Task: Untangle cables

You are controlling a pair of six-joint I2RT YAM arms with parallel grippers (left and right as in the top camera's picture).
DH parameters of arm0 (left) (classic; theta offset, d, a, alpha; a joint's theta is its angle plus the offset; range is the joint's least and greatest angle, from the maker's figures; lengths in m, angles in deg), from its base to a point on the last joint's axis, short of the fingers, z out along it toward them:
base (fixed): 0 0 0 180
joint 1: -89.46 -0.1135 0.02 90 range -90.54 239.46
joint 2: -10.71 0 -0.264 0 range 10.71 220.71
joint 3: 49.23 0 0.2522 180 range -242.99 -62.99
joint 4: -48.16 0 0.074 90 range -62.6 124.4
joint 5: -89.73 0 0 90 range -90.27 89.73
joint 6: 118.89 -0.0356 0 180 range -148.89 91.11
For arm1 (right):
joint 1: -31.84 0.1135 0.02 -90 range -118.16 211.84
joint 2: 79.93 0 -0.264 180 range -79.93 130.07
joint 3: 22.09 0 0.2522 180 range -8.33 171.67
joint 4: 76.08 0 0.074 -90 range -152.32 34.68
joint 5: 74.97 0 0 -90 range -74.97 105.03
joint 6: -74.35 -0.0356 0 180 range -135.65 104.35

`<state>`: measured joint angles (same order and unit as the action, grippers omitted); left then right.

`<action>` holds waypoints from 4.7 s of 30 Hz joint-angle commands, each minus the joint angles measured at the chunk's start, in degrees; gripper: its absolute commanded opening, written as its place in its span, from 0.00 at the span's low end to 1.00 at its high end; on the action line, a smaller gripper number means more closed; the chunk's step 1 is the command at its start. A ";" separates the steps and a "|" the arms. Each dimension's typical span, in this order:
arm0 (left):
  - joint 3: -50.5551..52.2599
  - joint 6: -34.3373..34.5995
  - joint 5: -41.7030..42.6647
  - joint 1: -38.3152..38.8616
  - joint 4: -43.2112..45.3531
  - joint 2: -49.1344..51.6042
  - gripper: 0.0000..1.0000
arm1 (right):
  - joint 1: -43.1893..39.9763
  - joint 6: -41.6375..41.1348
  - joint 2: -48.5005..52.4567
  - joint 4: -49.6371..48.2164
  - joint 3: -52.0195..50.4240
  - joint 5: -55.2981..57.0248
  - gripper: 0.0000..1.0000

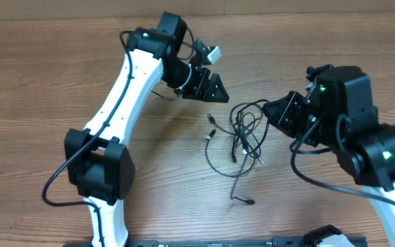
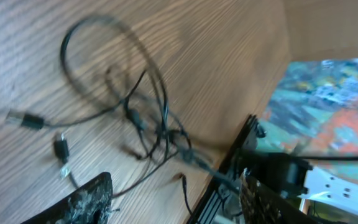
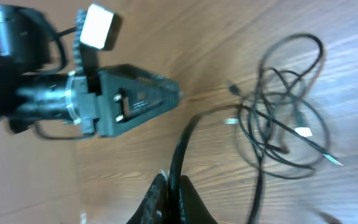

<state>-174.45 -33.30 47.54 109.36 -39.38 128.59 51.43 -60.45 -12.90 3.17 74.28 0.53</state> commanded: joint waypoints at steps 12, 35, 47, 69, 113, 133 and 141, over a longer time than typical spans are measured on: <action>-0.39 14.14 -7.63 7.54 3.80 8.04 0.61 | -2.14 0.28 4.68 8.39 1.84 13.88 0.04; -8.72 21.33 -20.61 7.76 5.92 6.29 0.04 | -7.45 4.79 8.76 11.98 1.77 12.94 0.04; -8.72 21.33 -21.97 4.24 6.47 -11.76 0.04 | -7.45 6.32 12.22 11.63 1.73 12.96 0.04; -8.72 19.89 -17.05 -27.21 7.21 -33.03 0.04 | -10.08 5.20 13.49 5.84 -14.84 16.37 0.04; -8.68 -7.04 -13.38 1.03 -9.53 -0.94 0.40 | -21.33 25.83 13.46 9.64 0.39 -4.68 0.66; -8.66 -19.17 -20.52 11.08 -15.43 18.82 0.52 | -21.33 26.73 13.46 10.08 0.39 -4.70 0.75; -8.63 -17.49 -20.98 11.69 -12.85 22.91 0.52 | -21.33 26.88 13.46 10.03 0.39 -4.70 0.76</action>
<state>-182.30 -51.37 27.02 120.57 -52.58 149.07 30.08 -34.26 0.82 13.36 73.47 -4.06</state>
